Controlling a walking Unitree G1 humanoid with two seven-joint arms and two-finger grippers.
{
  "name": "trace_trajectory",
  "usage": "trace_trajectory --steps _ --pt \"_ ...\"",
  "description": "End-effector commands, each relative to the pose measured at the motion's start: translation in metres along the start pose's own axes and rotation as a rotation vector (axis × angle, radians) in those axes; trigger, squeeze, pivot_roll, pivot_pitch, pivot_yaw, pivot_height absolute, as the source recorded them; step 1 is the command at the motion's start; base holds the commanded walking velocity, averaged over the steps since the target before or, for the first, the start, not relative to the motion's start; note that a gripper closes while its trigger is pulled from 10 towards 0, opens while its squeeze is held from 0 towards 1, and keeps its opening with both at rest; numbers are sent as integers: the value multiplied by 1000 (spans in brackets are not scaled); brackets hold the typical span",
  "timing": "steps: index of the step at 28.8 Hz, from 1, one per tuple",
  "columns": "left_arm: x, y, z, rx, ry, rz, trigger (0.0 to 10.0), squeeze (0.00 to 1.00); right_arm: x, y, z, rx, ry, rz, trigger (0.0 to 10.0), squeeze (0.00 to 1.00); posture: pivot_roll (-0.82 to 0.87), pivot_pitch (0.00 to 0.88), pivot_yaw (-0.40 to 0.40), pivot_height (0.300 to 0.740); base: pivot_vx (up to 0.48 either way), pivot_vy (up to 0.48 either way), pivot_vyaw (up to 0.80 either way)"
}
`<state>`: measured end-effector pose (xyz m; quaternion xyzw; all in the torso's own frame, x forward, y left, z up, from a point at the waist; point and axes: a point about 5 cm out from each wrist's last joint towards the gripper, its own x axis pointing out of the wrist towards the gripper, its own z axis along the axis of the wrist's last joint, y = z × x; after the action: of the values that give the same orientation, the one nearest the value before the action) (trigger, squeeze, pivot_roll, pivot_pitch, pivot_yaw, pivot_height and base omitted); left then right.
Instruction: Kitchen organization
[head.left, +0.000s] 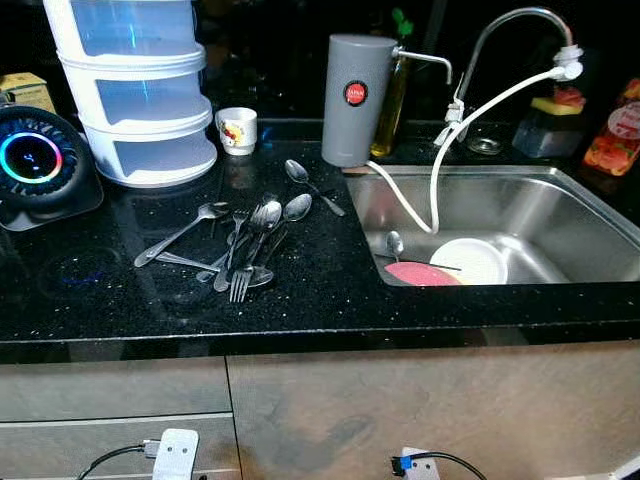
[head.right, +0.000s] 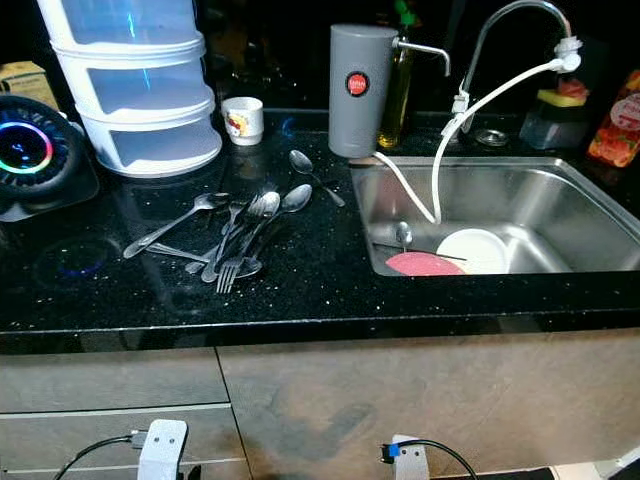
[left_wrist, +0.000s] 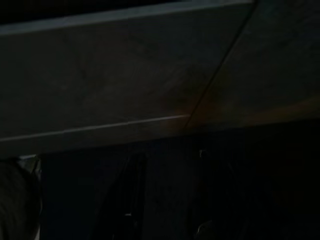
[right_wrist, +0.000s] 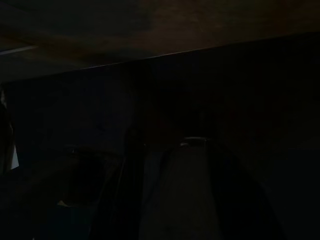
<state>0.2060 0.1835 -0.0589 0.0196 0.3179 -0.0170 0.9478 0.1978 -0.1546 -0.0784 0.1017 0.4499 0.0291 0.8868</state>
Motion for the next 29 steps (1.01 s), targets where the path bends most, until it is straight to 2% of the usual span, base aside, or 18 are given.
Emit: trace_trajectory --steps 1,17,29 --pt "-1 -1 -3 9 7 4 10000 0 -2 -5 -6 3 24 -18 10000 0 55 48 -33 740 0 0 0" --pt "-2 6 -7 -56 18 47 10000 0 -3 -9 -10 -28 40 -36 10000 0 53 45 -33 740 0 0 0" --pt "-4 7 -13 -69 52 48 10000 0 -3 -8 -11 -66 49 -28 10000 0 51 37 -36 740 0 0 0"
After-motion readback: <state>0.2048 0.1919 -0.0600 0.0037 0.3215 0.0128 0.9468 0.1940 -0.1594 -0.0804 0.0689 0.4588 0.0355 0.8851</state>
